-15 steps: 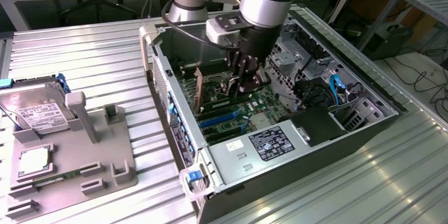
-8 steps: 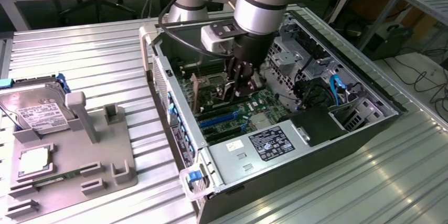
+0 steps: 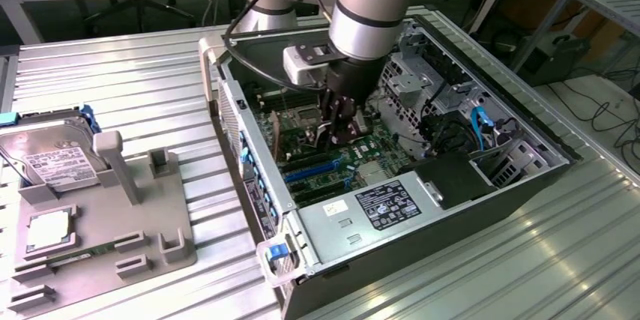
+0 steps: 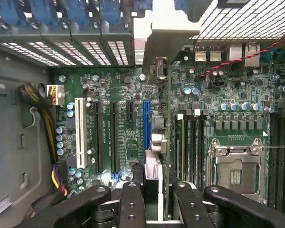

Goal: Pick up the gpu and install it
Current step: 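Insert the gpu into the slot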

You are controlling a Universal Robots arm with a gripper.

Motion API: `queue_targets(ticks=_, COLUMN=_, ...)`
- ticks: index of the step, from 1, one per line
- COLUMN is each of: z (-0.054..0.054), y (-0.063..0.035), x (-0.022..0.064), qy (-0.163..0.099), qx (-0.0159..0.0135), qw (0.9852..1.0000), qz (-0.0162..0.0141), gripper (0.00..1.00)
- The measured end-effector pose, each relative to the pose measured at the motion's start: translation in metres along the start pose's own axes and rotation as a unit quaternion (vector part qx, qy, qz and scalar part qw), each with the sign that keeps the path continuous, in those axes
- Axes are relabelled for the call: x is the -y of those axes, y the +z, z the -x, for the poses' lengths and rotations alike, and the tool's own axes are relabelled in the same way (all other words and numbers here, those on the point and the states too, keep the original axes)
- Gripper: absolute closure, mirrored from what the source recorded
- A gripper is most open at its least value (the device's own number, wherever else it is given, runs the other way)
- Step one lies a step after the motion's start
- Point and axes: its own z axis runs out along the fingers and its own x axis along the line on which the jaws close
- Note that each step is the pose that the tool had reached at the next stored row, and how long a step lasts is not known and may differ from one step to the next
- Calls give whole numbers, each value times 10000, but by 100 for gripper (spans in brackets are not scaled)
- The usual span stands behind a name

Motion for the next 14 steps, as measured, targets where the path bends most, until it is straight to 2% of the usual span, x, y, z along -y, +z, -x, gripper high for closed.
queue_targets(ticks=7, z=-35, y=50, x=-2, qy=-151, qx=2, qw=9999, qz=0, gripper=72)
queue_targets(ticks=14, z=-37, y=168, x=-35, qy=-159, qx=1, qw=9999, qz=1, gripper=72)
